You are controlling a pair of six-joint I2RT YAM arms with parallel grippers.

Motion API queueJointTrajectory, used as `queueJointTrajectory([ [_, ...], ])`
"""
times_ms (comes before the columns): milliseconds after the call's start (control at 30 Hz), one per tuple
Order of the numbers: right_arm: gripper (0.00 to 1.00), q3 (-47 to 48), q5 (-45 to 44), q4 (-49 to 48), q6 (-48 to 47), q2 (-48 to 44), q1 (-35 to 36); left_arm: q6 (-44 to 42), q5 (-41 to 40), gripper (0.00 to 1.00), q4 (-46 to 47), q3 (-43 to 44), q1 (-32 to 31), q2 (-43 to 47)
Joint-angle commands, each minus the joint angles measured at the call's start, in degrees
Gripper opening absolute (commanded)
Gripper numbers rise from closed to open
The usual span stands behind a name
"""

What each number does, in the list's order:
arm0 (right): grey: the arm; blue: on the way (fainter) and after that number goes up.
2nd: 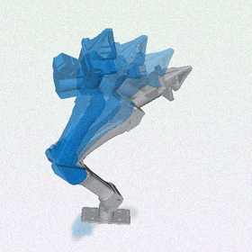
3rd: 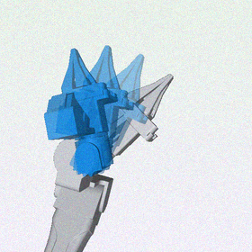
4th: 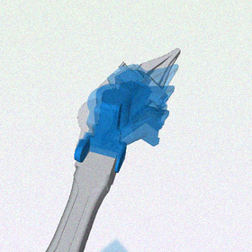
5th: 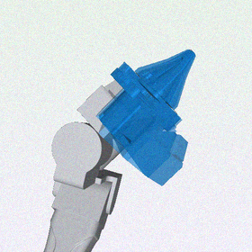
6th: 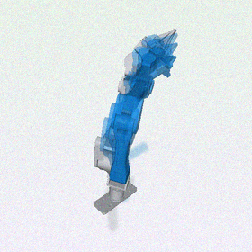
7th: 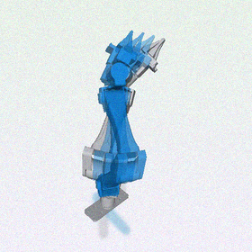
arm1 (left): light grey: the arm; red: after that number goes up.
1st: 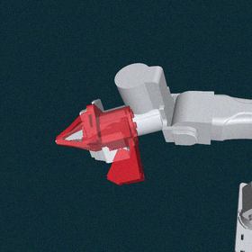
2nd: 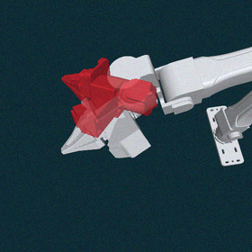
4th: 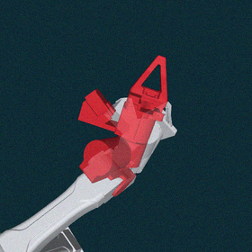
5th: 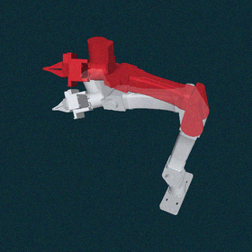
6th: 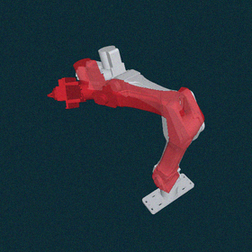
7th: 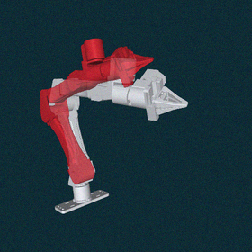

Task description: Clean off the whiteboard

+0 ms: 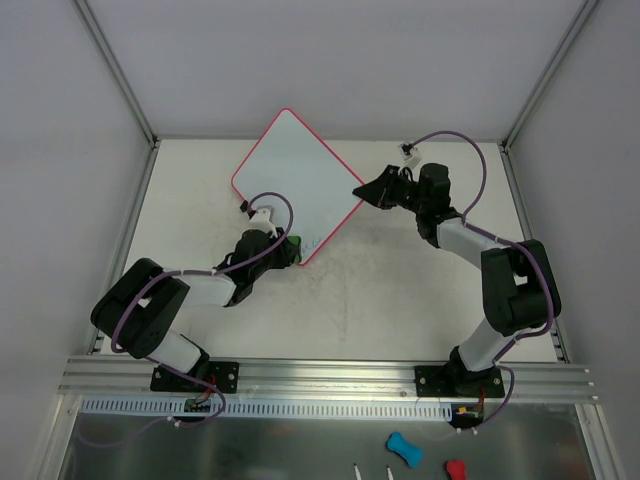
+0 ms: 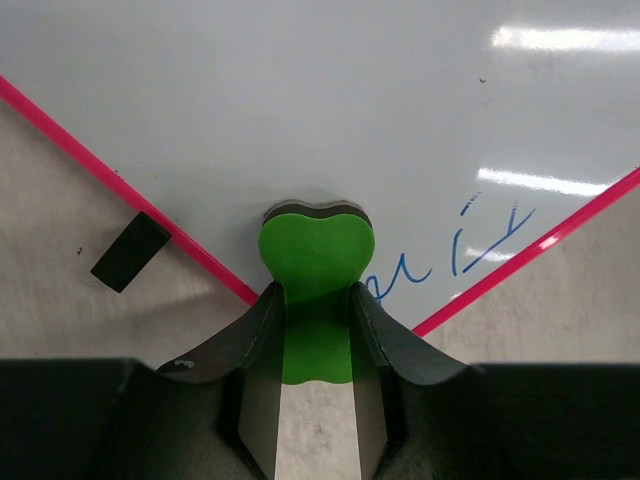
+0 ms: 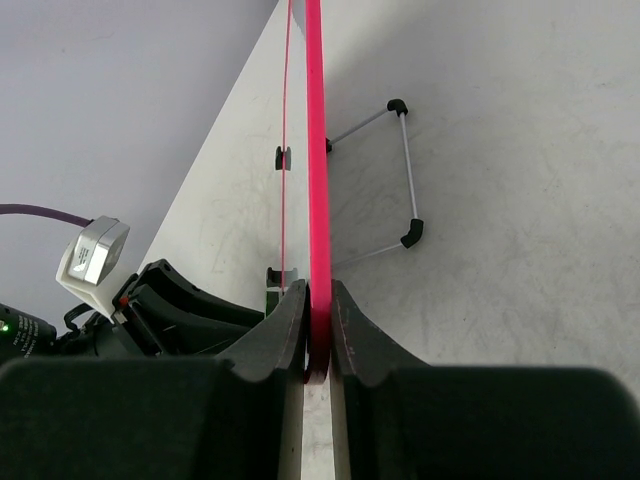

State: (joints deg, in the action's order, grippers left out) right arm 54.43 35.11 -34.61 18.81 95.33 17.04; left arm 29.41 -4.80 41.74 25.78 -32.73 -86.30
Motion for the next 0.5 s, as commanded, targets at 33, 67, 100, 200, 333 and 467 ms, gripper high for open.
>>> queueJointTrajectory([
  [33,0.0,1.11,2.24,1.39,-2.81,1.17,1.68,2.23,2.95,0.0,1.42,-0.38,-2.16,1.31],
  [67,0.0,1.11,2.24,1.39,-2.81,1.17,1.68,2.41,2.95,0.0,1.51,-0.29,-2.25,1.4],
  [100,0.0,1.11,2.24,1.39,-2.72,1.17,1.68,2.58,2.78,0.0,1.42,-0.29,-2.42,1.49],
  [200,0.0,1.03,2.24,1.39,-2.81,1.09,1.68,3.2,1.64,0.0,1.51,-0.12,-3.21,1.66],
  [333,0.0,1.03,2.33,1.39,-2.72,1.09,1.68,3.64,0.32,0.0,1.51,1.2,-4.27,0.88],
  [467,0.0,1.02,2.33,1.39,-2.81,0.91,1.68,3.99,-0.47,0.0,1.42,3.74,-5.15,-0.44],
])
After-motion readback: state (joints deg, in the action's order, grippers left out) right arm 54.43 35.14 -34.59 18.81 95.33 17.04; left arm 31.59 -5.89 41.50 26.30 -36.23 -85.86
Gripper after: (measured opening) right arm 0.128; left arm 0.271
